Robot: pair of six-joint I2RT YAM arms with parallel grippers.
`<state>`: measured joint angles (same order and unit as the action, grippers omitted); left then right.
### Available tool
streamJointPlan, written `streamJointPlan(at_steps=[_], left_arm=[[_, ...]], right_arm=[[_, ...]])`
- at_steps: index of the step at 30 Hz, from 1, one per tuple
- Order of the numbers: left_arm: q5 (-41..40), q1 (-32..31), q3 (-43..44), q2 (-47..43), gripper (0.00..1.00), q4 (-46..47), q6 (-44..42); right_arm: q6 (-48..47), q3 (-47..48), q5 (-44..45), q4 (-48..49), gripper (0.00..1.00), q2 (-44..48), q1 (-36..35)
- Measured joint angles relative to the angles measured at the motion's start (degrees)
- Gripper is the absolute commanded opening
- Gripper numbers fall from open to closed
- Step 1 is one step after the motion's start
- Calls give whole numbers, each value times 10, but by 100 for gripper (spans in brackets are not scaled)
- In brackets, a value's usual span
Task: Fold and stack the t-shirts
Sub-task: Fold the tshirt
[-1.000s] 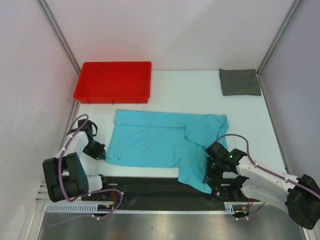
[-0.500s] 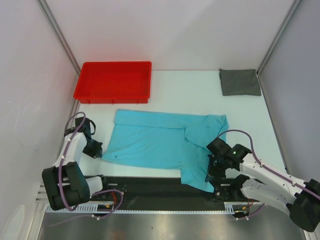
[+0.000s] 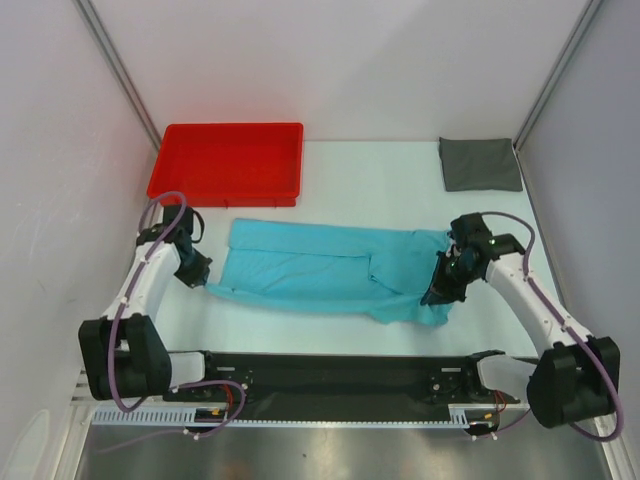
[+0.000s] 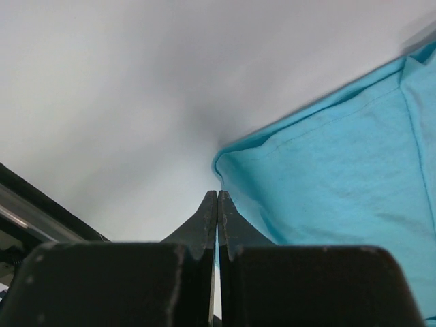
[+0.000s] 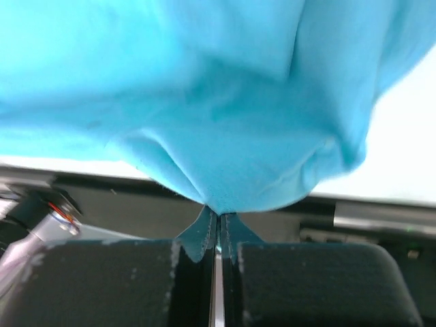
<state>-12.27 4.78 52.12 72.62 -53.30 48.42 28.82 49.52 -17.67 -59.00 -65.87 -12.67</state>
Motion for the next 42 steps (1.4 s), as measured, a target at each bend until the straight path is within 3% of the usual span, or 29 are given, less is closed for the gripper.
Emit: streamJointPlan(at_steps=[11, 26, 42], left_arm=[[5, -24, 54, 103, 0, 10, -17], [5, -34, 163, 227, 0, 19, -33], [5, -40, 249, 328, 0, 12, -40]], right_arm=[[-100, 105, -31, 0, 0, -130, 119], [-128, 175, -54, 17, 0, -253, 120], [-135, 225, -53, 22, 4, -319, 120]])
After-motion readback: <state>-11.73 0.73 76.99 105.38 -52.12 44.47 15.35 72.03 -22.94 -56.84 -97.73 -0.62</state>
